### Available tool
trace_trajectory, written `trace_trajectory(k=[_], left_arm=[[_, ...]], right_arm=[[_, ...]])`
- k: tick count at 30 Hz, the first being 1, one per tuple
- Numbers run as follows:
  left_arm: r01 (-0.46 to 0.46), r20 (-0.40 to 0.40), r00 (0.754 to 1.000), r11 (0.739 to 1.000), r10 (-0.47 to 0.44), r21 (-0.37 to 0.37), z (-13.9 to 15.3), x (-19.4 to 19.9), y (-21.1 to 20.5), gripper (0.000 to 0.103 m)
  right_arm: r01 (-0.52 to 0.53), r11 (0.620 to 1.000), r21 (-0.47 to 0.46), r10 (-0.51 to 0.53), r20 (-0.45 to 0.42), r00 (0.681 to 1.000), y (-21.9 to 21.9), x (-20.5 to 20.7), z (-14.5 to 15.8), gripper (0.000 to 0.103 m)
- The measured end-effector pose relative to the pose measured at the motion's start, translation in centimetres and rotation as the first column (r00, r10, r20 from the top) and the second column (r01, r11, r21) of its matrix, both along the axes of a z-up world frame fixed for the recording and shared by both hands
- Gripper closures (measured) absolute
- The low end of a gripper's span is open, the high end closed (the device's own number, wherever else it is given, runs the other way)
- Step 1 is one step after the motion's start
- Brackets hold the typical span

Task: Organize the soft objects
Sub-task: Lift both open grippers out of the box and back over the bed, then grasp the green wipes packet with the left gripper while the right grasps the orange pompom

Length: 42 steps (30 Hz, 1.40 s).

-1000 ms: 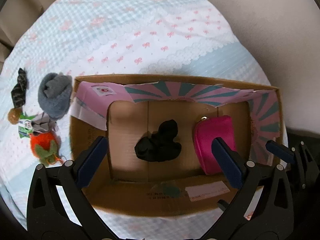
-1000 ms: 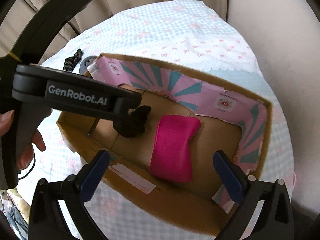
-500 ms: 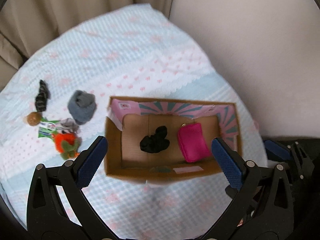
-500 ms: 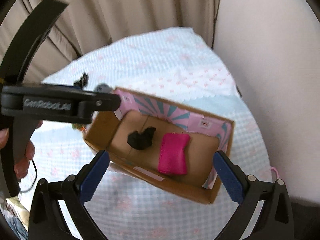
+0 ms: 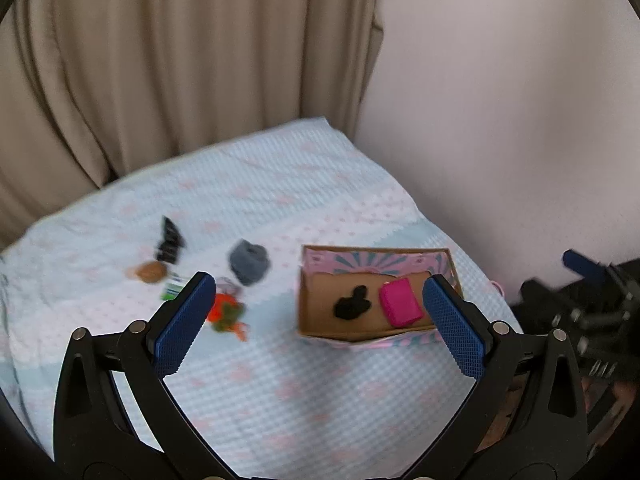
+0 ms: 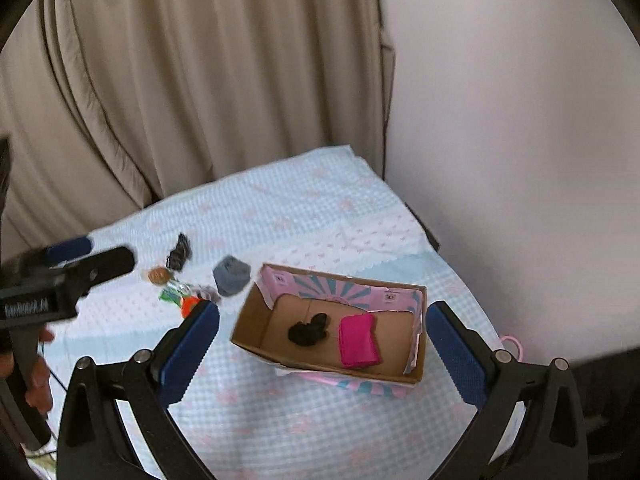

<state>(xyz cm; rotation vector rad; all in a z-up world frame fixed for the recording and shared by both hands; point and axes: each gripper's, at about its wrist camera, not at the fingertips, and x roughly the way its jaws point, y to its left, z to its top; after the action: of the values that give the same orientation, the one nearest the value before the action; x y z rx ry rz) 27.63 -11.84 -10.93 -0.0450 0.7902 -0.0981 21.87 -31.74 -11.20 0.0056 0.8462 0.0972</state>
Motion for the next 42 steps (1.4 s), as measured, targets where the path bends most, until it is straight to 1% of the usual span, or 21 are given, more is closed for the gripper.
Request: trace_trajectory(k=[1, 4, 6, 10, 12, 16, 21, 27, 33, 36, 38, 39, 42], left_arm=[[0.001, 0.027, 1.0, 1.0, -0.001, 0.002, 0.9, -1.6, 1.1, 0.0], [-0.001, 0.073, 0.997, 1.0, -0.001, 0.018, 2.3, -5.0, 3.4, 0.0], [-0.002, 0.092, 0.996, 1.0, 0.0, 0.024, 2.9, -6.8, 5.0, 0.0], [0.0, 0.113, 0.994, 1.0, -0.001, 0.009, 3.5, -10.4, 8.7, 0.0], [0.008, 0.12, 0.993, 1.0, -0.008, 0.001, 3.6, -11.8, 10.6, 0.0], [0.025, 0.121, 0.992, 1.0, -0.024, -0.007, 3.5, -13.8, 14.3, 0.0], [0.035, 0.109, 0.993, 0.999, -0.034, -0.009, 2.7, -14.6, 18.3, 0.0], [0.048, 0.074, 0.996, 0.999, -0.047, -0.015, 0.4, -13.0, 22.0, 0.0], [0.078, 0.037, 0.996, 0.997, -0.079, 0.002, -3.0, -9.1, 24.5, 0.0], [0.102, 0.013, 0.995, 0.995, -0.102, 0.016, -5.2, -6.4, 25.2, 0.0], [0.119, -0.009, 0.993, 0.992, -0.119, 0.028, -7.0, -4.1, 25.5, 0.0], [0.133, -0.018, 0.991, 0.991, -0.132, 0.03, -7.7, -3.0, 25.6, 0.0], [0.197, -0.053, 0.98, 0.978, -0.194, 0.068, -10.9, 0.9, 25.5, 0.0]], right_arm=[[0.019, 1.0, -0.004, -0.019, 0.013, 1.0, 0.6, -0.9, 1.0, 0.0], [0.061, 0.998, -0.01, -0.06, 0.033, 0.998, 2.4, -3.0, 2.9, 0.0], [0.087, 0.996, -0.013, -0.086, 0.057, 0.995, 3.9, -4.7, 3.8, 0.0], [0.112, 0.993, -0.024, -0.109, 0.11, 0.988, 6.9, -7.7, 4.8, 0.0], [0.113, 0.993, -0.017, -0.11, 0.125, 0.986, 8.8, -9.1, 5.1, 0.0], [0.118, 0.993, 0.007, -0.118, 0.127, 0.985, 11.9, -10.5, 5.0, 0.0], [0.119, 0.992, 0.031, -0.122, 0.12, 0.985, 15.7, -11.5, 4.3, 0.0], [0.096, 0.994, 0.051, -0.101, 0.111, 0.989, 19.6, -10.8, 2.3, 0.0], [0.048, 0.996, 0.073, -0.053, 0.073, 0.996, 22.9, -8.0, -1.1, 0.0], [0.028, 0.998, 0.063, -0.031, 0.053, 0.998, 24.0, -6.5, -2.9, 0.0], [0.018, 0.999, 0.041, -0.019, 0.033, 0.999, 24.8, -5.0, -4.6, 0.0], [0.011, 0.999, 0.032, -0.012, 0.02, 1.0, 25.2, -4.1, -5.6, 0.0], [-0.014, 0.999, 0.031, 0.014, -0.006, 1.0, 26.1, -1.9, -8.1, 0.0]])
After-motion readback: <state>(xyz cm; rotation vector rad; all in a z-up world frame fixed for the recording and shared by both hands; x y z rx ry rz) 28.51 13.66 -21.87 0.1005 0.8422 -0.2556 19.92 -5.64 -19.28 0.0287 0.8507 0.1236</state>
